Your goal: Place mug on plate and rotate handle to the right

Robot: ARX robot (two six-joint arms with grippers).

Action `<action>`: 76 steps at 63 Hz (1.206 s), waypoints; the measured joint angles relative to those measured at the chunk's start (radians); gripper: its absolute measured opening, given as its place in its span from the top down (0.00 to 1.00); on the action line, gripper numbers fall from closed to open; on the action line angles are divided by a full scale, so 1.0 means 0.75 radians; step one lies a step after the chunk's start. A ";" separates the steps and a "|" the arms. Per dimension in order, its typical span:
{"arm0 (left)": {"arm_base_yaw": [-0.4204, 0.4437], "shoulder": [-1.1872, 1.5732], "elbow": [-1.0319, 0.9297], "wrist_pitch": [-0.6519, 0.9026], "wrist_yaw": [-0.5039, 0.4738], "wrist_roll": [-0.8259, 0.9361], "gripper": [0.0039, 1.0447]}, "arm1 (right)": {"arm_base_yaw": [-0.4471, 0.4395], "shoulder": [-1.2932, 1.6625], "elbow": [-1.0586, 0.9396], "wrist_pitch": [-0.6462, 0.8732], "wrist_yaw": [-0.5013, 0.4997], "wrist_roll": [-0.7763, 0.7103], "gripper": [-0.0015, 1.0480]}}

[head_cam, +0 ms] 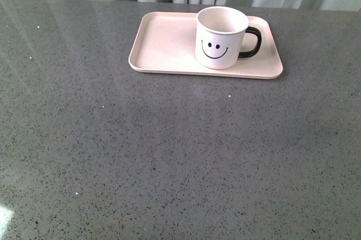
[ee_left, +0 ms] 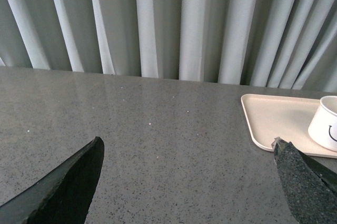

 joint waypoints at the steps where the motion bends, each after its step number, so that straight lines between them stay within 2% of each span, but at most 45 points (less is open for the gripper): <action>1: 0.000 0.000 0.000 0.000 0.000 0.000 0.09 | 0.000 -0.009 0.000 -0.008 0.000 0.000 0.98; 34: 0.000 0.000 0.000 0.000 0.000 0.000 0.09 | 0.000 -0.343 -0.001 -0.327 0.000 0.000 0.98; 68: 0.000 0.000 0.000 0.000 0.000 0.000 0.09 | 0.000 -0.543 -0.001 -0.526 0.000 0.000 0.98; 72: 0.000 0.000 0.000 0.000 0.000 0.000 0.09 | 0.000 -0.649 -0.001 -0.673 -0.002 0.000 0.98; 76: 0.000 0.000 0.000 0.000 -0.001 0.000 0.09 | 0.000 -0.733 -0.001 -0.740 0.000 0.000 0.98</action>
